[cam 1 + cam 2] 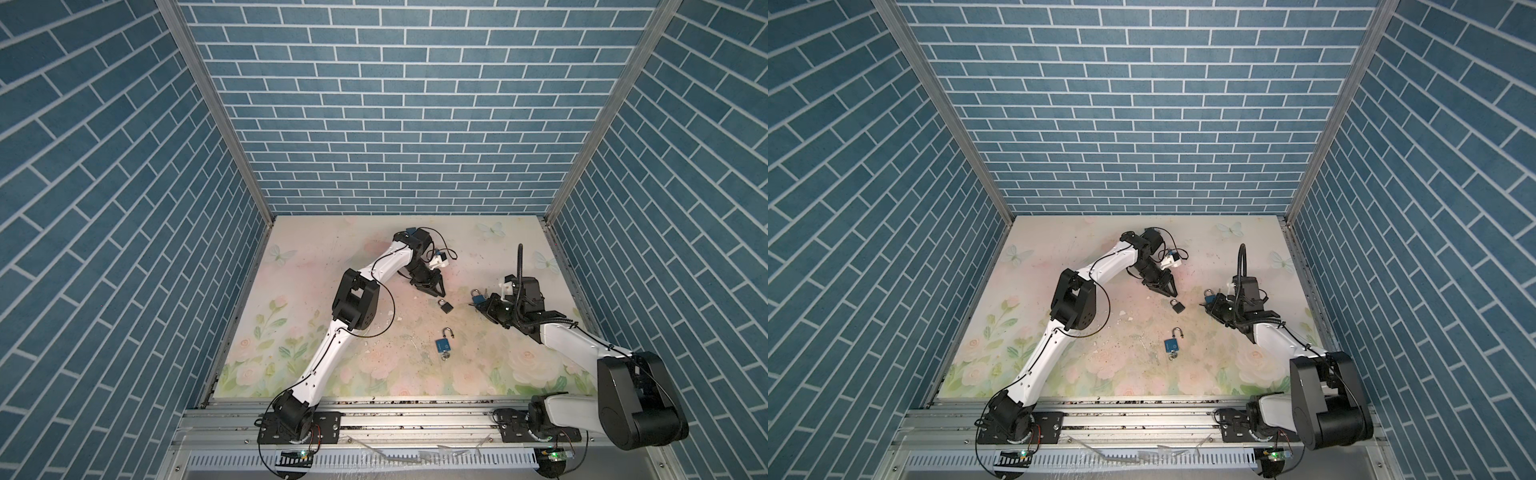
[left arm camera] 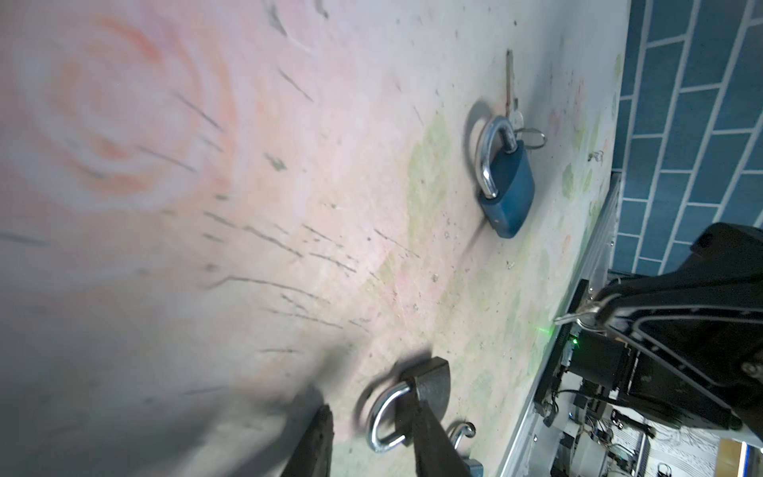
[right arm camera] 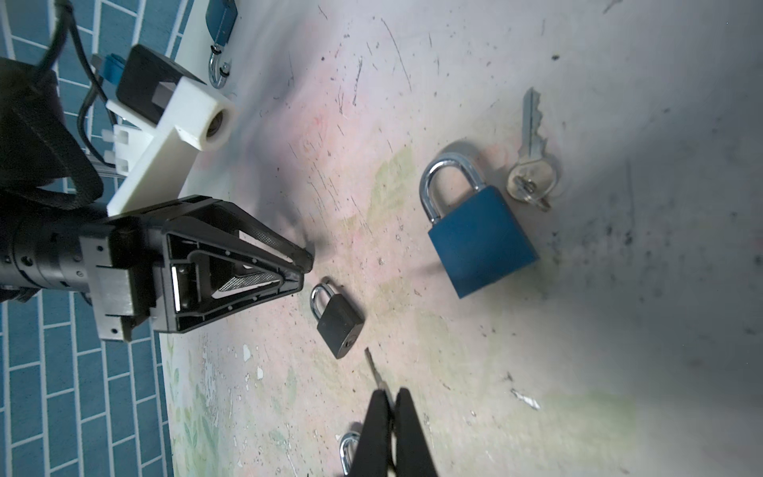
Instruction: Lock with the key
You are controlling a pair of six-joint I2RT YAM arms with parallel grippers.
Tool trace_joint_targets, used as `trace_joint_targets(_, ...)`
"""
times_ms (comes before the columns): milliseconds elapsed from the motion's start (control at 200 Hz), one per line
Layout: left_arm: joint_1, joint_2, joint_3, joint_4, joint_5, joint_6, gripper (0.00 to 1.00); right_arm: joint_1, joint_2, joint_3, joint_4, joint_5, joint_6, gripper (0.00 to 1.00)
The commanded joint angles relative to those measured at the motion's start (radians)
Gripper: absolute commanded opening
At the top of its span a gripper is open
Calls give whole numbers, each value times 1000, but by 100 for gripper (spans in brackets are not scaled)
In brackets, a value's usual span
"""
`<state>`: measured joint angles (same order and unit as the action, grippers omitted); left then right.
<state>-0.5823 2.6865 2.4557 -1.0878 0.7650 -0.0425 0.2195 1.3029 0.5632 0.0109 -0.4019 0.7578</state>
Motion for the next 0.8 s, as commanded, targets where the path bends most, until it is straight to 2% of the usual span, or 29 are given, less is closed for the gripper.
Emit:
trace_joint_targets(0,42,-57,-26,67,-157,-85,36,17,19,41,-26,49,-35,0)
trace_joint_targets(130,50,-181,-94,120,-244,-125,36,50,53,84,-43,84,-44,0)
trace_joint_targets(320,53,-385,-247,160,-432,-182,37,110,122,157,-68,155,-51,0)
trace_joint_targets(460,54,-543,-428,179,-574,-280,38,139,181,195,-62,184,-49,0)
trace_joint_targets(650,56,-795,-769,296,-649,-397,40,160,263,229,-30,183,-43,0)
trace_joint_targets(795,56,-959,-950,331,-697,-454,41,168,302,243,-10,177,-43,0)
